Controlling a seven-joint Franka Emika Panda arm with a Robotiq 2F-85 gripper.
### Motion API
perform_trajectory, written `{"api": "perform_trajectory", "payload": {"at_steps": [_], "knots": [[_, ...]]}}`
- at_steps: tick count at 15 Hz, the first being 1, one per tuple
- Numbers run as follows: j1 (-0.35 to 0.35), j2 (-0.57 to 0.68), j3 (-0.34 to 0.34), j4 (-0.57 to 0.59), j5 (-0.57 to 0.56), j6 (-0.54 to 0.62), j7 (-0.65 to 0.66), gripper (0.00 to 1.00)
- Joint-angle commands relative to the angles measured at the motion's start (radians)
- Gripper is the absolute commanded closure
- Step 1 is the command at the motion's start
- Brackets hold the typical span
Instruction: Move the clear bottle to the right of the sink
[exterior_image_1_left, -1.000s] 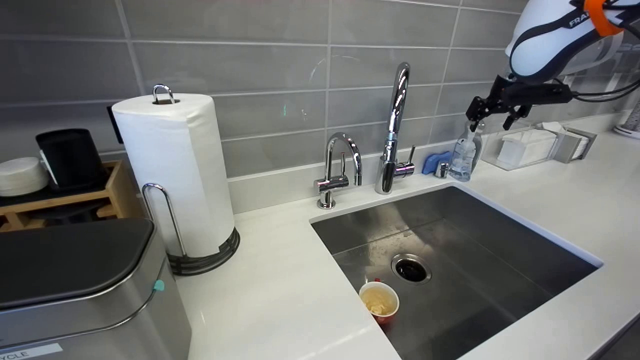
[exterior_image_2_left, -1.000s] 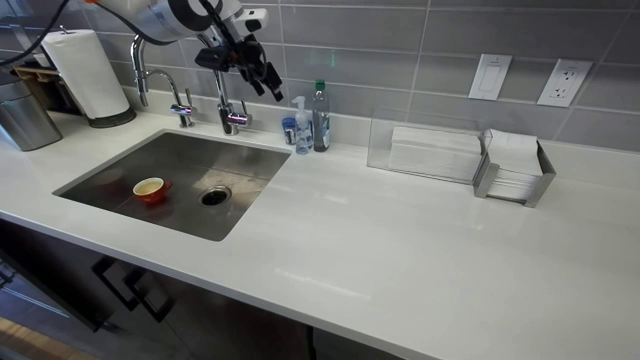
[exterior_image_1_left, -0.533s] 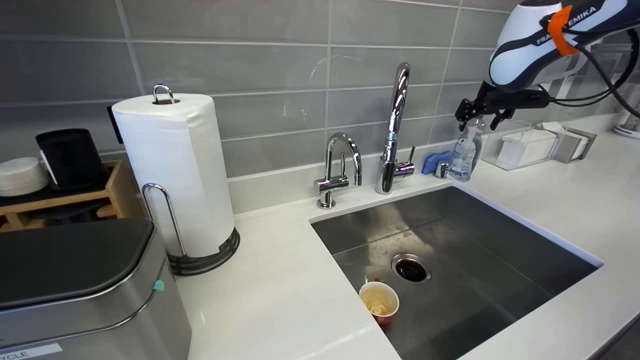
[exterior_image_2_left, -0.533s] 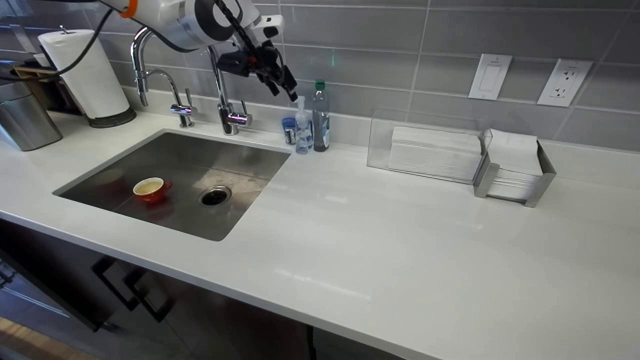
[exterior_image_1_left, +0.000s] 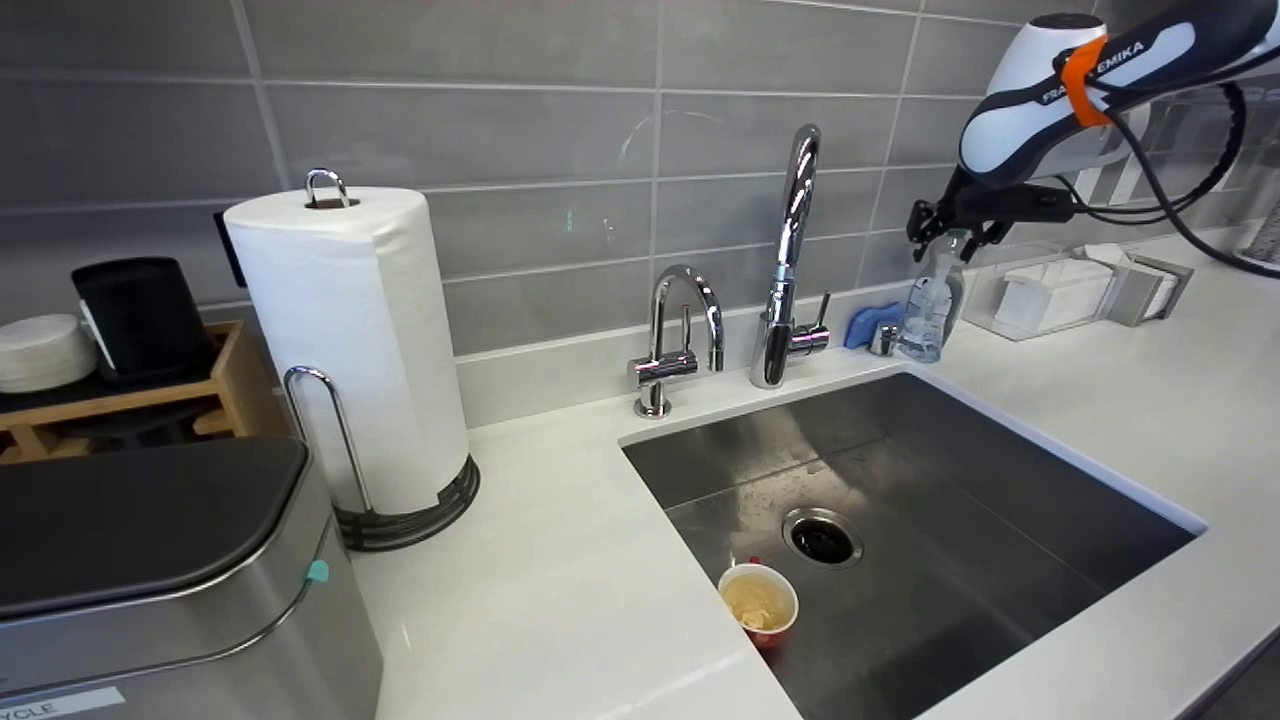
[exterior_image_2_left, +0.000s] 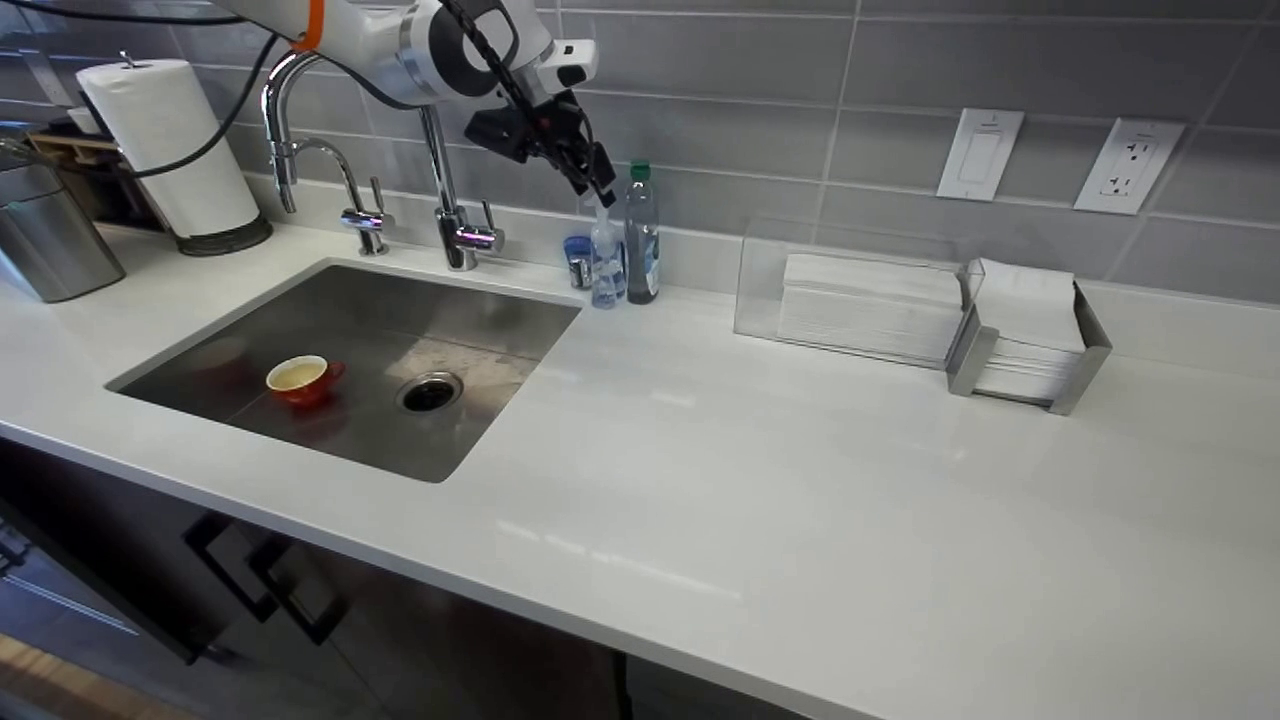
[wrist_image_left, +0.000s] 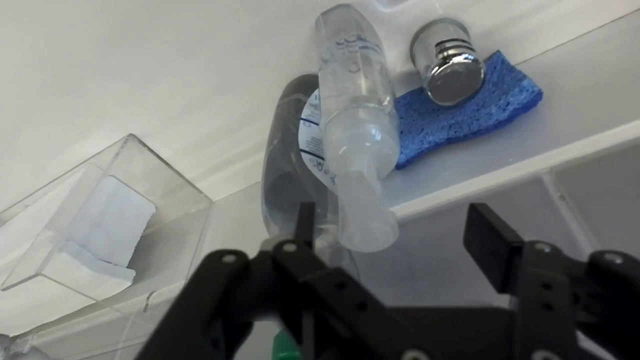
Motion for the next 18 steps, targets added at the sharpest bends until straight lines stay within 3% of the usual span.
{"api": "perform_trajectory", "payload": {"at_steps": [1,6,15,18], "knots": [[-0.012,0.056,0.002,0.088,0.028,-0.056,-0.011,0.54],[-0.012,0.078,-0.008,0.124,0.020,-0.069,0.001,0.92],[0.077,-0.002,-0.121,0.090,-0.051,-0.354,0.256,0.92],[0.090,-0.046,-0.137,0.039,-0.050,-0.356,0.392,0.92]]}}
